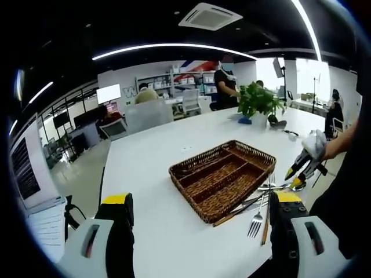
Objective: Arrange the knives, forks, and spoons in their matching storage slots by inserting each utensil handle-first until every utensil is classified and aligned in the correct compartment
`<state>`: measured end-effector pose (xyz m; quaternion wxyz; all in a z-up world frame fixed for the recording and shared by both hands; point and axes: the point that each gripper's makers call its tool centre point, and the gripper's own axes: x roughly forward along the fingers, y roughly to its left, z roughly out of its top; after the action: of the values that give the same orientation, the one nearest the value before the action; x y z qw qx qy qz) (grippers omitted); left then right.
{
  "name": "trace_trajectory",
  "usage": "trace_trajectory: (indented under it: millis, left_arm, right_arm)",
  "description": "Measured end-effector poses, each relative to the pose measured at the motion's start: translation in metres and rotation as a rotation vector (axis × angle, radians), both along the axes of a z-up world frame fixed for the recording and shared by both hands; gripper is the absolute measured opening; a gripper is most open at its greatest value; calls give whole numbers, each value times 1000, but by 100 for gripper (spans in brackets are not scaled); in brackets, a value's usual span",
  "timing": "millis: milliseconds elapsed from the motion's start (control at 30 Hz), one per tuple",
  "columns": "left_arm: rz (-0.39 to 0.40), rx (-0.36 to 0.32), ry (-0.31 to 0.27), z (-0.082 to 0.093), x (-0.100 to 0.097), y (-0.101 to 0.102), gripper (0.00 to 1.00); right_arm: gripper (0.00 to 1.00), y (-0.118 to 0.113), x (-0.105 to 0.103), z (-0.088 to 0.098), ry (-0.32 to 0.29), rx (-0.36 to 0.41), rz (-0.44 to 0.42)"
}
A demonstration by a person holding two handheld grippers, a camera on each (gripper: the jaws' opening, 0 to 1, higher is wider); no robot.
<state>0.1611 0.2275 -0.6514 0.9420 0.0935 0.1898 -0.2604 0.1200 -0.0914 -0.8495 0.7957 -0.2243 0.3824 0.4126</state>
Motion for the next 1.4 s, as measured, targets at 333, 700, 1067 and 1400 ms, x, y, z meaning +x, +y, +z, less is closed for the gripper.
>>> trace_trajectory:
  millis: [333, 700, 1067, 1400]
  left_arm:
    - [7, 5, 3, 1, -3, 3, 100]
    - [11, 4, 3, 3, -5, 3, 100]
    - [14, -2, 6, 0, -5, 3, 100]
    - [25, -8, 3, -1, -5, 7, 100]
  right_arm:
    - [12, 6, -6, -14, 44, -3, 1]
    - [7, 12, -1, -17, -2, -69, 40]
    - [1, 11, 7, -16, -18, -96, -1]
    - [0, 10, 6, -15, 4, -106, -27]
